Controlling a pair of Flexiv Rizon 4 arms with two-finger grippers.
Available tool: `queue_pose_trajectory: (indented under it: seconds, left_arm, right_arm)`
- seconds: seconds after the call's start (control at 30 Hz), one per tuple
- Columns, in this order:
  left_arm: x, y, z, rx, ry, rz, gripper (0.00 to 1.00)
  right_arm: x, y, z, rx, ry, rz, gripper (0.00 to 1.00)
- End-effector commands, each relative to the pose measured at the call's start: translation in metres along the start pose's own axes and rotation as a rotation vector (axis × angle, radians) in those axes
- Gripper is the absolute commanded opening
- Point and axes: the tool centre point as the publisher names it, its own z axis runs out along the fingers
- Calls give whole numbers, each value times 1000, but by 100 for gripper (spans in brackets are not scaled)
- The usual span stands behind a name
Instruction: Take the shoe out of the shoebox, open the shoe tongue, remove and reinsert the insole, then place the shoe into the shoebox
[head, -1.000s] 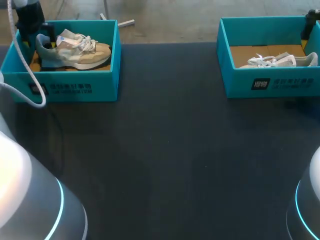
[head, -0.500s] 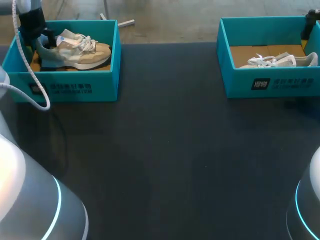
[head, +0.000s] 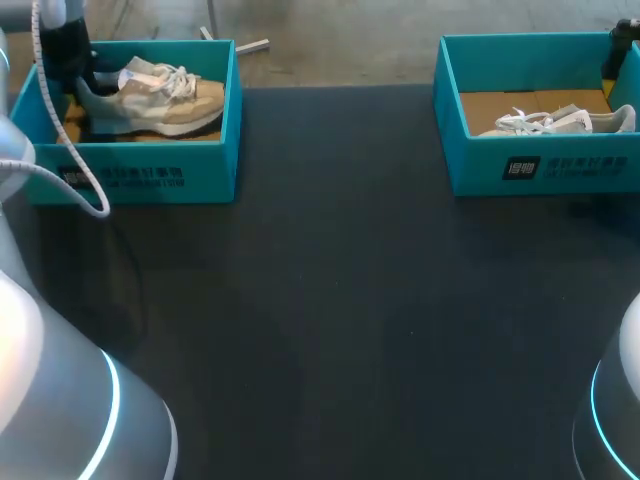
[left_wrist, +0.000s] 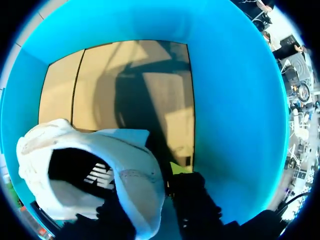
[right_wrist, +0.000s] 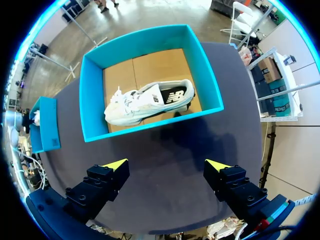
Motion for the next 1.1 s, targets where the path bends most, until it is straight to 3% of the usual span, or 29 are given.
queue_pose_trajectory:
  seconds: [0.03, 0.33, 0.57, 0.9, 1.1]
  left_arm:
    - [0, 10, 1, 40, -2, 11, 0]
    - [6, 0, -26, 15, -50, 18, 0]
    - [17, -6, -65, -2, -90, 3, 0]
    - [25, -10, -92, -61, -66, 6, 0]
    - [30, -16, -121, -70, -55, -31, 0]
  right_arm:
    - [0, 0, 0, -1, 0, 0, 100]
    - [0, 0, 0, -1, 0, 0, 100]
    - [0, 0, 0, -1, 0, 0, 100]
    - [0, 0, 0, -1, 0, 0, 100]
    - [0, 0, 0, -1, 0, 0, 100]
